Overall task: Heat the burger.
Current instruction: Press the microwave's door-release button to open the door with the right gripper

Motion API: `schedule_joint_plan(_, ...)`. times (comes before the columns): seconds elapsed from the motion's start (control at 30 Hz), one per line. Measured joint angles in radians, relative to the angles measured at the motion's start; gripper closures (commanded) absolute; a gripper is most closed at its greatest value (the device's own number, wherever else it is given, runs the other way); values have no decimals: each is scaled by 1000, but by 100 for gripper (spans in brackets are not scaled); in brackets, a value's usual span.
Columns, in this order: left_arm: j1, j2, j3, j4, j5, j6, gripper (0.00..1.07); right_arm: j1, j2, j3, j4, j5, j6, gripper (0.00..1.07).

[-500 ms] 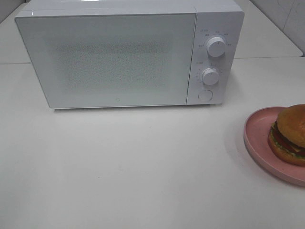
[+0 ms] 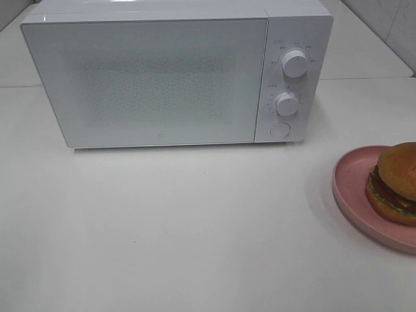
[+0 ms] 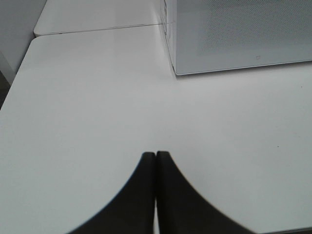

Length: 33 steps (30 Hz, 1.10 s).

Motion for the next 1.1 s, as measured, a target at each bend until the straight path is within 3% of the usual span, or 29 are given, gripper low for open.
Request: schedule_joint_plan(1.1, 0, 0, 0, 0, 0, 0, 106, 0, 0, 0, 0, 0, 0, 41)
